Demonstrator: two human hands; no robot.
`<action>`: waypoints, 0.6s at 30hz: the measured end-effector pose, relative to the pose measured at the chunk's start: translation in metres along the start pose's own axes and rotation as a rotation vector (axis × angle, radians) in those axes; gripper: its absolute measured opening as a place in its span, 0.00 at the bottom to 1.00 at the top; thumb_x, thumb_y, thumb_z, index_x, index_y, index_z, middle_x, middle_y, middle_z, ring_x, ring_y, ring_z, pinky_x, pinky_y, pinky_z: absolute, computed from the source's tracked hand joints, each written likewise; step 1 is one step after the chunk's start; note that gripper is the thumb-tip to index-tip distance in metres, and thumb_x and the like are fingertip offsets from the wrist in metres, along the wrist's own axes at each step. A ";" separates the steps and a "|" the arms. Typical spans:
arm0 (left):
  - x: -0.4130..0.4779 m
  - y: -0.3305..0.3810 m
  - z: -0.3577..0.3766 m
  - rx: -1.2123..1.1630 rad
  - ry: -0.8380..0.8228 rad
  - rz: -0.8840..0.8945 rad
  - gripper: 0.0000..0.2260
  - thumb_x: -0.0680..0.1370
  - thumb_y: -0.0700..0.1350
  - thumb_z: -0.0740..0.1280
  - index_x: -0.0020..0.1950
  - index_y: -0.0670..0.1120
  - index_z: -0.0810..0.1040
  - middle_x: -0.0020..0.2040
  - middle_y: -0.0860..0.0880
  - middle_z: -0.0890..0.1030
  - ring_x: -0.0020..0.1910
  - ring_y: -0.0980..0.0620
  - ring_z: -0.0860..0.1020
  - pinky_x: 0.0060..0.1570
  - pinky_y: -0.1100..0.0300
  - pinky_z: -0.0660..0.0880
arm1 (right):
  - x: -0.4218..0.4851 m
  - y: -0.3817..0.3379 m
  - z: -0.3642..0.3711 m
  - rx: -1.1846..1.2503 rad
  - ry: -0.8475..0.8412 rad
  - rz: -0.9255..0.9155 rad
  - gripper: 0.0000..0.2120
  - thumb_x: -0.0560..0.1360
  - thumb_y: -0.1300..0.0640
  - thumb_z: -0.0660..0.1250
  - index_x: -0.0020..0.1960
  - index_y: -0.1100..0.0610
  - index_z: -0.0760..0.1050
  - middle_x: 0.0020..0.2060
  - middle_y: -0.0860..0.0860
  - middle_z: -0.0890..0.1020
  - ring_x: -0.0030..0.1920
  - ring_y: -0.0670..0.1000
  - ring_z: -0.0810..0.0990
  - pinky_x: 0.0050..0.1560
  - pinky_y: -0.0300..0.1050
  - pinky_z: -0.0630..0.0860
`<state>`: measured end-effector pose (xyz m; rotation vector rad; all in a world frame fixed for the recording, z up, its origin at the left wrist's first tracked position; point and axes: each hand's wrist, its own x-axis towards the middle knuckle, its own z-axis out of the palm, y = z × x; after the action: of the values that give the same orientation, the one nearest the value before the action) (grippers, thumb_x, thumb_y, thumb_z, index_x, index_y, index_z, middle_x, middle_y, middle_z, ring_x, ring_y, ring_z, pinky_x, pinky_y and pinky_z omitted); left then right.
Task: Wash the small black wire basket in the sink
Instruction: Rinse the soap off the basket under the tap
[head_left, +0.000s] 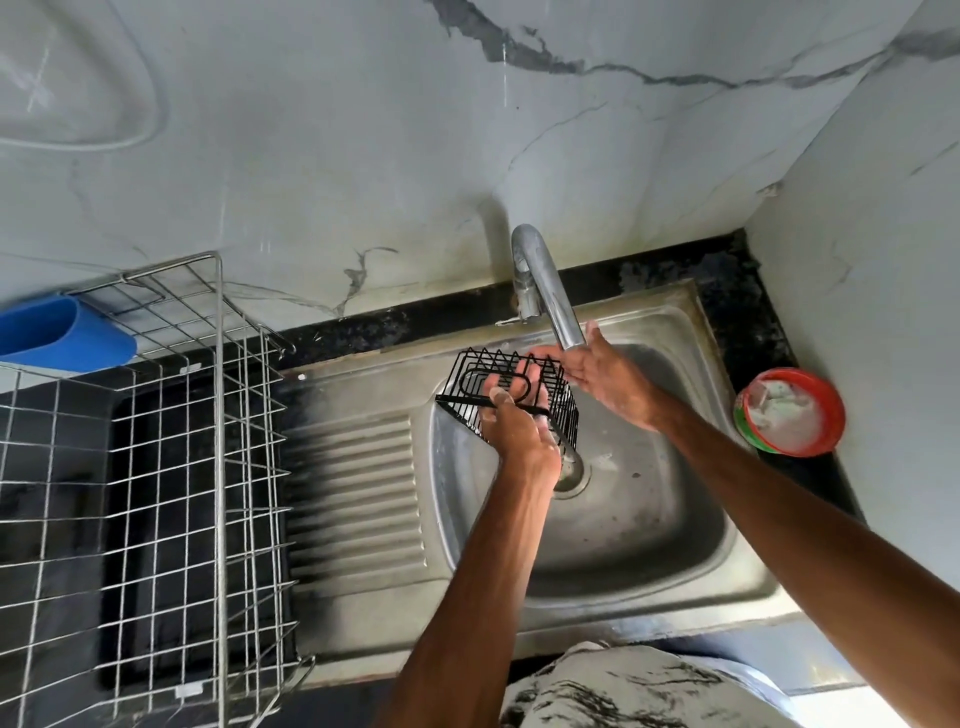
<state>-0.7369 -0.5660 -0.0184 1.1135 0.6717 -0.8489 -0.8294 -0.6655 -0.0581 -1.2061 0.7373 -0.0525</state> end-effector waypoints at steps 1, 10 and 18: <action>-0.001 -0.001 -0.001 0.000 0.007 -0.005 0.12 0.89 0.44 0.57 0.70 0.48 0.74 0.48 0.47 0.86 0.42 0.52 0.87 0.40 0.61 0.81 | -0.002 0.005 0.001 0.003 0.030 -0.006 0.43 0.79 0.33 0.31 0.76 0.56 0.68 0.79 0.53 0.64 0.80 0.51 0.59 0.81 0.55 0.47; 0.002 0.000 -0.008 -0.041 -0.035 0.017 0.14 0.89 0.45 0.54 0.72 0.48 0.73 0.56 0.44 0.87 0.54 0.48 0.86 0.54 0.56 0.81 | -0.012 0.011 0.024 -0.042 0.202 -0.055 0.40 0.79 0.28 0.41 0.77 0.54 0.65 0.78 0.55 0.66 0.79 0.51 0.62 0.74 0.38 0.59; 0.003 0.005 -0.011 -0.034 -0.037 0.027 0.13 0.89 0.45 0.55 0.71 0.49 0.74 0.58 0.45 0.86 0.56 0.48 0.86 0.53 0.56 0.82 | -0.008 0.010 0.028 -0.102 0.230 -0.097 0.29 0.85 0.40 0.39 0.75 0.48 0.69 0.75 0.47 0.69 0.78 0.48 0.63 0.77 0.42 0.58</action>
<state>-0.7317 -0.5555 -0.0217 1.0719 0.6371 -0.8302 -0.8236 -0.6347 -0.0587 -1.3472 0.8895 -0.2396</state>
